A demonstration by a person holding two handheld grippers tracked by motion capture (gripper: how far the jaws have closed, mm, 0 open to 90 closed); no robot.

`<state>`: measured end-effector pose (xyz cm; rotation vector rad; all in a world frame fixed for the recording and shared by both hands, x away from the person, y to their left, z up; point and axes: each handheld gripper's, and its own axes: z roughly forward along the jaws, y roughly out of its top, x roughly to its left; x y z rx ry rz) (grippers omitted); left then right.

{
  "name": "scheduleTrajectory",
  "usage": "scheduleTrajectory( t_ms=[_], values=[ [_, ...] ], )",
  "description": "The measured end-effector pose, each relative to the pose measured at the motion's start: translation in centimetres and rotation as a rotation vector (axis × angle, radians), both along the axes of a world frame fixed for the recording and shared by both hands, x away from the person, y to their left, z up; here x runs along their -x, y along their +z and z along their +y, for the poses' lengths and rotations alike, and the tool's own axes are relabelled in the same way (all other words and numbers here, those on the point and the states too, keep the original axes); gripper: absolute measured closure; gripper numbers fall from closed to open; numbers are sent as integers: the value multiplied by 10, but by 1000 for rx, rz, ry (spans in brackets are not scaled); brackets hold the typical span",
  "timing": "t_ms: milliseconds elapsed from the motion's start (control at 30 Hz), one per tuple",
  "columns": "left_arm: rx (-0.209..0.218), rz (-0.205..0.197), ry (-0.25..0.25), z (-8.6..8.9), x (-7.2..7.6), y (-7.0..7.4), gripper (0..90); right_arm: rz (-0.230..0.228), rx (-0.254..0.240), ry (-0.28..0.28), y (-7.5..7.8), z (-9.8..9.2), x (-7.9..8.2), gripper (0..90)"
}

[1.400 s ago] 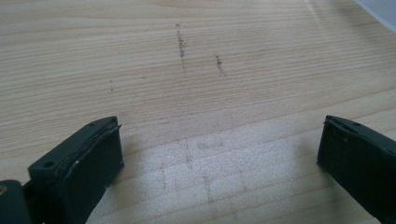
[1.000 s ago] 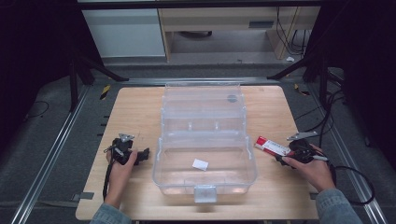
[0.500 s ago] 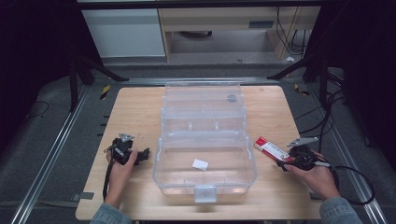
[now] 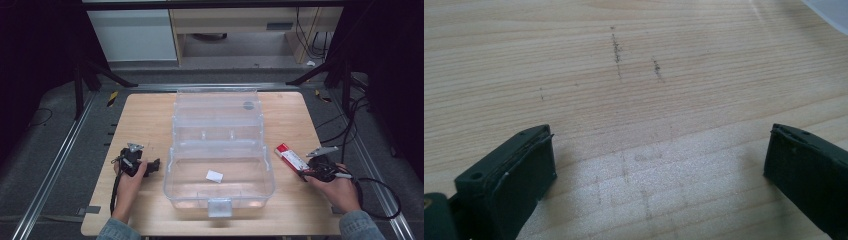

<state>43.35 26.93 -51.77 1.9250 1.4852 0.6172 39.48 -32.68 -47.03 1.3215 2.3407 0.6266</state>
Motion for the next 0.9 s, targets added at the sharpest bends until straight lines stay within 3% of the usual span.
scheduleTrajectory(
  t_ms=[167, 433, 667, 900],
  values=[
    [0, 0, 1, 0, 0, 0, 0, 28, -8, -30, 2, 1, -1, 487],
    [0, 0, 1, 0, 0, 0, 0, 44, 7, -29, 9, 6, -5, 344],
    [0, 0, 1, 0, 0, 0, 0, 131, 40, -25, 15, 6, -15, 320],
    [0, 0, 1, 0, 0, 0, 0, 217, 67, 5, 15, 8, -24, 365]
  ],
)
